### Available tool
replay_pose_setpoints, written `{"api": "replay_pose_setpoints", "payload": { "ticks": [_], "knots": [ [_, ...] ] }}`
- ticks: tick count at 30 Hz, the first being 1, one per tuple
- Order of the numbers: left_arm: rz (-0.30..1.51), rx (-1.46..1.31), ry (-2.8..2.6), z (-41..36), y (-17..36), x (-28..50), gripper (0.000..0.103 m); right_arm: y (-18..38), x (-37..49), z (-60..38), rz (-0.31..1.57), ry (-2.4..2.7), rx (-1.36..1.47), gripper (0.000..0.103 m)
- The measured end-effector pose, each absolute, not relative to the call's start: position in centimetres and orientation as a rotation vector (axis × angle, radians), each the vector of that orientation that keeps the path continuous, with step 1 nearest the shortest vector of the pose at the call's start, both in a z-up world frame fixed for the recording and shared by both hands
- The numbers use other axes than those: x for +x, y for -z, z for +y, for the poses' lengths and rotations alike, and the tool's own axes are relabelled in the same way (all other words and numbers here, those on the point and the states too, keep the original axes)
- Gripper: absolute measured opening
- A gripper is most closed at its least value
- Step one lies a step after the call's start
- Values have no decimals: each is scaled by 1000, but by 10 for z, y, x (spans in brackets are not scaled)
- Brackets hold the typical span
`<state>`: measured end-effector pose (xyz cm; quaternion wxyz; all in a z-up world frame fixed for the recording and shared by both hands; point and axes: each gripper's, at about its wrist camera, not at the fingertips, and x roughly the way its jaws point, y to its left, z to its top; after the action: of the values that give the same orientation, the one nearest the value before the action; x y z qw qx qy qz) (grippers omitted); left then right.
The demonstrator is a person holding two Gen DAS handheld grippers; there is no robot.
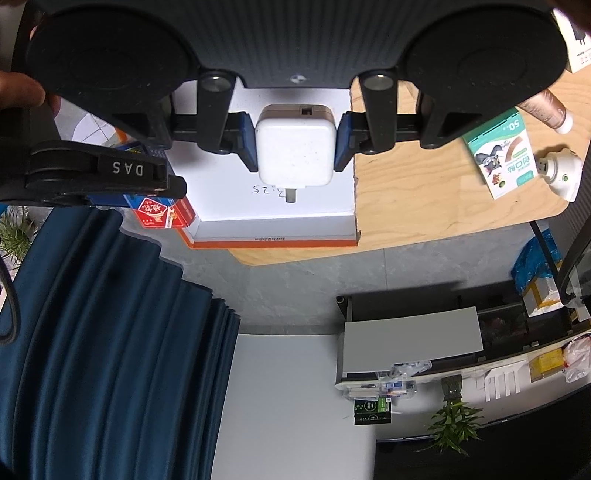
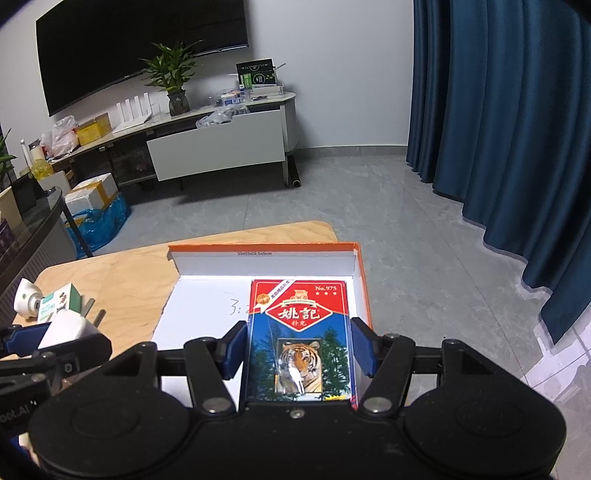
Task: Organize rigid objects
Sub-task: 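Carry the charger cube and card box over the open white box with both tools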
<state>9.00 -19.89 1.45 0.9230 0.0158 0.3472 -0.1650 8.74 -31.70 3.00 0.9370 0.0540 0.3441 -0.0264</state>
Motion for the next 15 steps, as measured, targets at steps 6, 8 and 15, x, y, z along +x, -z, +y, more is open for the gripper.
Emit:
{"api": "replay_pose_setpoints", "payload": {
  "ticks": [6,8,15],
  "knots": [
    [723,44,342,-205,-10,94,43,-27,96,-316,712,48,109,71],
    [723,41,342,-205,-9,95,43,-26,99,-316,716,47,102,71],
    [734,37,336,-206,-4,103,43,-21,110,-314,734,46,90,71]
  ]
}}
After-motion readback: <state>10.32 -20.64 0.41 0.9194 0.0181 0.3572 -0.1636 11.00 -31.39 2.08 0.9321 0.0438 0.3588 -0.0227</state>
